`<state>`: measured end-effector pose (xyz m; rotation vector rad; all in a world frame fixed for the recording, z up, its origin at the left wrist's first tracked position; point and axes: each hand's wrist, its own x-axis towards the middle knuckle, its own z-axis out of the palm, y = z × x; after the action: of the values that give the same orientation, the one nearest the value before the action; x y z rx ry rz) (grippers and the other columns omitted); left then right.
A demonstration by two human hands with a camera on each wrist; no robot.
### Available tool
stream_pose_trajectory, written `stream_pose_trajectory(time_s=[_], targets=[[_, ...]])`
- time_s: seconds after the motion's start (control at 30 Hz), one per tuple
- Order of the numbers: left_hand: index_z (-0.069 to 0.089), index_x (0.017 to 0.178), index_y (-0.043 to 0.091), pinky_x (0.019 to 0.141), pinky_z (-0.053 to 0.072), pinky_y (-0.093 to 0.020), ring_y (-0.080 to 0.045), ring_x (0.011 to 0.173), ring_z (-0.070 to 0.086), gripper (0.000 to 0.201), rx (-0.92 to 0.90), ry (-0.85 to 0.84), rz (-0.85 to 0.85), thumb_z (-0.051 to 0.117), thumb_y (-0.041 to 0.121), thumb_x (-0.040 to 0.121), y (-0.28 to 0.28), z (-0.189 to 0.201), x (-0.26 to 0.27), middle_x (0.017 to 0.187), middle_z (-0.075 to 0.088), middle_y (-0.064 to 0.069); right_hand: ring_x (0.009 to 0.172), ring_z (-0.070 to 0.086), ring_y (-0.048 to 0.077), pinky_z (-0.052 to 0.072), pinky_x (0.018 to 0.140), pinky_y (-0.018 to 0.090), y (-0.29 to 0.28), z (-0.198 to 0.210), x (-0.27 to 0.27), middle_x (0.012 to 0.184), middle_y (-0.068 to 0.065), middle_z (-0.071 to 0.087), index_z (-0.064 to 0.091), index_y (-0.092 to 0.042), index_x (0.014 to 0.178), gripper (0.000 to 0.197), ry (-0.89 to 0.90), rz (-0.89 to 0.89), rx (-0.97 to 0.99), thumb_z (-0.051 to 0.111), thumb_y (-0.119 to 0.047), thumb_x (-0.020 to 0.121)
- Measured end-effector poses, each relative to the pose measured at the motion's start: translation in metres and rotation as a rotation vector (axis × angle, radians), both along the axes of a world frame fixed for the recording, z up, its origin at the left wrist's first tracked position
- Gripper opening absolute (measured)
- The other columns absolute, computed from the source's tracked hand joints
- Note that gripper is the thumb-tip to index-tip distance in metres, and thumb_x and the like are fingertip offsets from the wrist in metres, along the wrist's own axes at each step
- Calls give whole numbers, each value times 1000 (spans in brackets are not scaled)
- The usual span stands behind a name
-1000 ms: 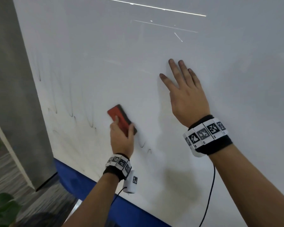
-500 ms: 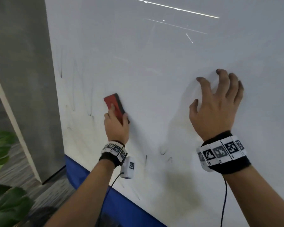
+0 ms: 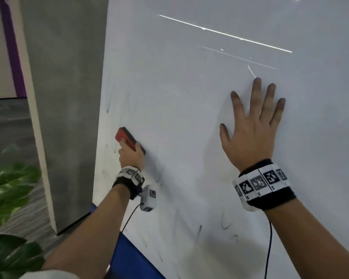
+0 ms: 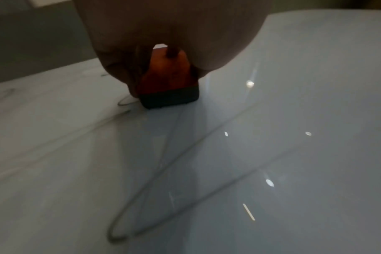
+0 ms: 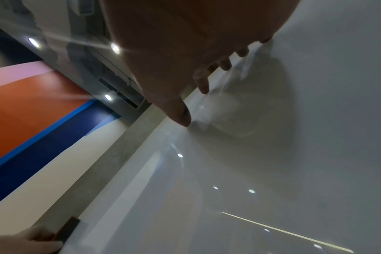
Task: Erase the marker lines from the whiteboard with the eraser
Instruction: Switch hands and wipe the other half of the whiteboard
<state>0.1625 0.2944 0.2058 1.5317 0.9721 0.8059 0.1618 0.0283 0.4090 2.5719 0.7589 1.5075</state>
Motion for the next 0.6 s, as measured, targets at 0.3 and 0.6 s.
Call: stream_pose_trajectory(time_s=[0.3,0.6], targets=[[32,156,20,90,45,-32,-22,103,51,64,728,-321,-131,54,45,101,-66,51,-13,119,53,-4,156,2,44,-3,122,63,54,35,12,170,20,3,32,-20,158,91,-52,74,-56,70,-54,83],[24,159,18,103,45,-45,-35,121,53,64,315,-202,-4,49,40,104,-8,55,7,136,51,-14,156,-1,44,-5,121,63,56,30,18,170,19,0,27,-20,160,89,-57,48,-58,63,-56,88]])
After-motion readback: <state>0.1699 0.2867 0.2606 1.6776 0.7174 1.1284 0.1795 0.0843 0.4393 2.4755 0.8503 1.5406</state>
